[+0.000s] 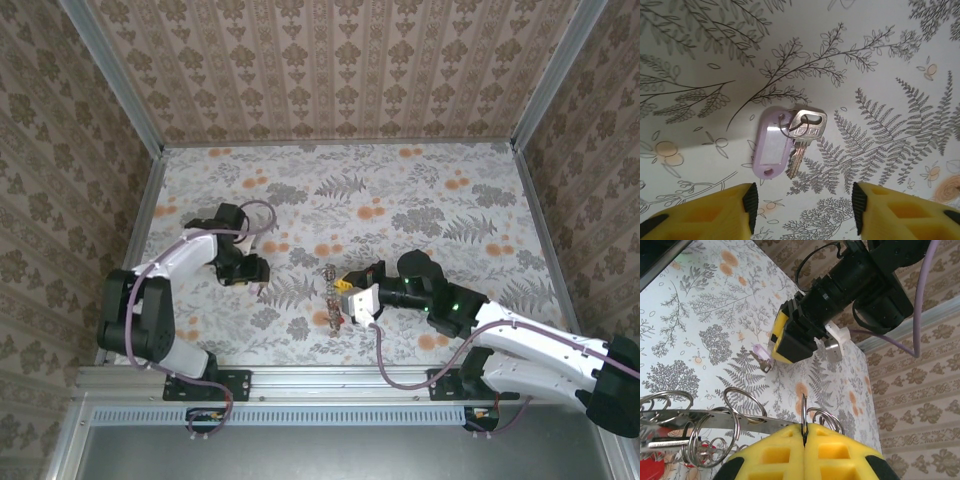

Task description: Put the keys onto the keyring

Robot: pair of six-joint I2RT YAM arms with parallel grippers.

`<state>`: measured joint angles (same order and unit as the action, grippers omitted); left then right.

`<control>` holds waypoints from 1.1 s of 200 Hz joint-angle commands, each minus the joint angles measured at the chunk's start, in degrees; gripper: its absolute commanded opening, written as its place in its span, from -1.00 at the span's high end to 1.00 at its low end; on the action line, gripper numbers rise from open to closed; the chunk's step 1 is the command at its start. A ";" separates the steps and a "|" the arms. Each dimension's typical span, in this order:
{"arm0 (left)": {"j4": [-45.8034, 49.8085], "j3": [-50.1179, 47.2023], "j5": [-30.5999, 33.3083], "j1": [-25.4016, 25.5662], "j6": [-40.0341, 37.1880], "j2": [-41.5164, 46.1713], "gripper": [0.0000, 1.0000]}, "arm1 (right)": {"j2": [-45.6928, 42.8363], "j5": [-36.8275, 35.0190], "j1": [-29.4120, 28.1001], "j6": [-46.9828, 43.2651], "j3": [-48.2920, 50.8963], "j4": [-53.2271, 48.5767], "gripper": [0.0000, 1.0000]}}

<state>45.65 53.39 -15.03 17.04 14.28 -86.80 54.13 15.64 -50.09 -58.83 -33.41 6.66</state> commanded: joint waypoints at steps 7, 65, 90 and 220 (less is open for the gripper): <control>2.19 6.54 3.81 2.75 -0.84 -4.77 -0.08 | 0.09 -1.43 0.30 3.30 -2.58 0.23 1.00; 3.87 11.30 5.92 5.74 0.81 -12.80 0.12 | -1.42 -2.87 0.33 4.50 -2.48 -1.41 1.00; 4.75 12.12 6.11 7.78 -6.49 -11.51 0.00 | -2.68 -3.23 0.31 4.94 -1.86 -2.07 1.00; 4.60 7.54 17.39 10.85 -54.90 -10.09 0.15 | -7.77 -4.46 0.40 5.82 -1.16 -5.25 1.00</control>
<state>52.75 61.63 -2.72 28.29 -35.33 -96.38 48.75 12.21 -50.00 -53.95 -33.82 0.78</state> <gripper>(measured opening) 0.426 0.067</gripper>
